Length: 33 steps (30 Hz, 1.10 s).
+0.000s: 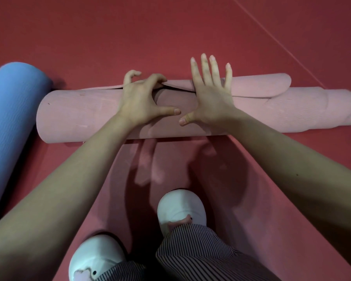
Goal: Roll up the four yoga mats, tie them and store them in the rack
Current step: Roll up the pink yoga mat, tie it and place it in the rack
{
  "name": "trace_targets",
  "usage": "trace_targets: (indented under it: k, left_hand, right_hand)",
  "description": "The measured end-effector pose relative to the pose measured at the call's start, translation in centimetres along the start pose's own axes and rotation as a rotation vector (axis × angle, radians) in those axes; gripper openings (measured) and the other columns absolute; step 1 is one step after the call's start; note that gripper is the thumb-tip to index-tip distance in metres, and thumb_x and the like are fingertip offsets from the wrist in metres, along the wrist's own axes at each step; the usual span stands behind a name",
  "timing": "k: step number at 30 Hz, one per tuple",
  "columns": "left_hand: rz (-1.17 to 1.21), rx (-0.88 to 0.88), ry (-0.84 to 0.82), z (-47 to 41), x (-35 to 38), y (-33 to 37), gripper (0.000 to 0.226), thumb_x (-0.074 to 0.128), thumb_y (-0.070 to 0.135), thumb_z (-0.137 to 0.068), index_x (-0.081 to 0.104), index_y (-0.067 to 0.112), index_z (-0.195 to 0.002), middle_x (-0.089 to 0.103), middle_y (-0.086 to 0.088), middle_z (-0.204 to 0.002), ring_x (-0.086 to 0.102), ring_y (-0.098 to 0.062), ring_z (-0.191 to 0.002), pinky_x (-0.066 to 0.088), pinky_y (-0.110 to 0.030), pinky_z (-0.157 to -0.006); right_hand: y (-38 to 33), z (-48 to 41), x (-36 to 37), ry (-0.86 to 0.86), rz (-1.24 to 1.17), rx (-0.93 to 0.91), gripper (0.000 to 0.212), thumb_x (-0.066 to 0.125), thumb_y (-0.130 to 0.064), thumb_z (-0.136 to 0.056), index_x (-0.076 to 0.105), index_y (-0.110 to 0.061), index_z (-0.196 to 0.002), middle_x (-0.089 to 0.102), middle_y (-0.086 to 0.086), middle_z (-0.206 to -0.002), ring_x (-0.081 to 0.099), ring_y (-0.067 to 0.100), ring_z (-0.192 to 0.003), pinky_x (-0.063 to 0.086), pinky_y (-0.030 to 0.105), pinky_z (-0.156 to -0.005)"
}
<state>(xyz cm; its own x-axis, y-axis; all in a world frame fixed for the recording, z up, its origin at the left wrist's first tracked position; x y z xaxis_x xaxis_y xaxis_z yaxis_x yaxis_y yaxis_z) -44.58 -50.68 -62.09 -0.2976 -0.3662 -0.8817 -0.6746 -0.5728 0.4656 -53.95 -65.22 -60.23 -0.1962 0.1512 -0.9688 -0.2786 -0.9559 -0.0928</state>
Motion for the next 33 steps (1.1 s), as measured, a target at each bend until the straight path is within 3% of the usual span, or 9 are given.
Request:
trace_targets:
  k: [6, 10, 13, 19, 22, 25, 29, 31, 33]
  left_hand:
    - [-0.002, 0.072, 0.086, 0.2, 0.4, -0.3, 0.087, 0.056, 0.080, -0.056, 0.063, 0.014, -0.111, 0.072, 0.001, -0.100, 0.066, -0.016, -0.097, 0.013, -0.028, -0.103]
    - [-0.109, 0.275, 0.303, 0.9, 0.4, 0.0, 0.066, 0.063, 0.072, -0.066, 0.064, 0.013, -0.097, 0.070, 0.000, -0.084, 0.062, -0.021, -0.077, 0.026, -0.034, -0.084]
    - [-0.157, 0.313, 0.353, 0.9, 0.5, -0.1, 0.073, 0.058, 0.077, -0.071, 0.059, 0.017, -0.112, 0.066, -0.003, -0.101, 0.054, -0.022, -0.091, 0.029, -0.036, -0.080]
    - [-0.158, 0.288, 0.070, 0.6, 1.2, -0.1, 0.086, 0.047, 0.071, -0.078, 0.047, 0.011, -0.140, 0.044, -0.012, -0.146, 0.052, -0.032, -0.124, 0.035, -0.040, -0.097]
    - [-0.144, 0.339, 0.073, 1.6, 1.3, 0.3, 0.074, 0.048, 0.064, -0.083, 0.055, 0.010, -0.133, 0.054, -0.012, -0.137, 0.058, -0.030, -0.119, 0.042, -0.039, -0.094]
    - [-0.144, 0.408, 0.177, 3.0, 1.6, 0.5, 0.057, 0.054, 0.057, -0.086, 0.067, 0.013, -0.120, 0.066, -0.007, -0.122, 0.063, -0.026, -0.111, 0.043, -0.036, -0.090]
    - [-0.179, 0.483, 0.262, 4.6, 2.4, 0.6, 0.046, 0.058, 0.049, -0.090, 0.068, 0.013, -0.117, 0.067, -0.007, -0.119, 0.064, -0.027, -0.108, 0.046, -0.036, -0.085]
    - [-0.182, 0.507, 0.286, 5.1, 2.5, 0.8, 0.044, 0.054, 0.047, -0.094, 0.069, 0.013, -0.116, 0.068, -0.008, -0.119, 0.065, -0.028, -0.106, 0.046, -0.036, -0.082]
    - [-0.181, 0.518, 0.316, 5.4, 2.5, 1.0, 0.045, 0.056, 0.049, -0.093, 0.071, 0.011, -0.112, 0.068, -0.008, -0.116, 0.065, -0.029, -0.103, 0.045, -0.036, -0.080]
  right_hand:
    - [0.4, -0.7, 0.6, -0.140, -0.093, 0.050, 0.125, 0.070, -0.071, -0.059, 0.008, -0.013, -0.151, 0.028, 0.005, -0.153, 0.017, 0.027, -0.143, -0.003, 0.049, -0.116]
    - [0.4, -0.3, 0.5, -0.065, -0.107, 0.057, 0.105, 0.068, -0.071, -0.061, 0.031, -0.018, -0.143, 0.043, 0.001, -0.141, 0.033, 0.024, -0.132, 0.014, 0.043, -0.112]
    - [0.3, 0.0, 0.5, -0.028, -0.102, 0.049, 0.094, 0.066, -0.072, -0.062, 0.041, -0.021, -0.136, 0.048, -0.002, -0.136, 0.037, 0.022, -0.128, 0.019, 0.041, -0.107]
    - [0.0, 1.3, 1.1, 0.011, -0.125, 0.069, 0.100, 0.066, -0.069, -0.065, 0.031, -0.021, -0.146, 0.032, -0.003, -0.152, 0.025, 0.017, -0.141, 0.017, 0.037, -0.109]
    - [-0.4, 2.3, 1.4, 0.021, -0.144, 0.092, 0.102, 0.068, -0.067, -0.063, 0.032, -0.019, -0.146, 0.031, -0.002, -0.153, 0.024, 0.017, -0.142, 0.015, 0.040, -0.112]
    - [-1.3, 4.1, 2.2, 0.256, -0.157, 0.126, 0.103, 0.083, -0.058, -0.043, 0.056, -0.005, -0.127, 0.058, 0.011, -0.131, 0.051, 0.030, -0.123, 0.035, 0.052, -0.102]
    - [-3.5, 6.3, 2.4, 0.316, -0.476, 0.421, 0.097, 0.086, -0.038, -0.054, 0.045, -0.002, -0.134, 0.043, 0.015, -0.140, 0.040, 0.031, -0.131, 0.027, 0.048, -0.107]
    - [-4.2, 7.5, 2.6, 0.122, -0.852, 0.748, 0.098, 0.079, -0.037, -0.069, 0.021, -0.013, -0.144, 0.021, 0.006, -0.149, 0.021, 0.023, -0.138, 0.017, 0.040, -0.114]
    - [-4.0, 8.4, 3.8, 0.001, -1.258, 1.097, 0.097, 0.075, -0.047, -0.072, 0.019, -0.012, -0.143, 0.024, 0.007, -0.143, 0.027, 0.023, -0.134, 0.024, 0.037, -0.113]
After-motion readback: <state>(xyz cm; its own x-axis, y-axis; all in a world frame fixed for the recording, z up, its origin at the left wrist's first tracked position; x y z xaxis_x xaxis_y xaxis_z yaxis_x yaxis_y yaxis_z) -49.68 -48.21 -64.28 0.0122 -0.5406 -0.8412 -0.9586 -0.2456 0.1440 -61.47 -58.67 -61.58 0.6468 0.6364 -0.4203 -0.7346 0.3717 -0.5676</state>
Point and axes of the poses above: each hand's wrist, its own z-axis away from the middle knuckle, its own x-axis out of the palm, y = z × x, the point moved 3 cm from there along -z, towards the middle knuckle
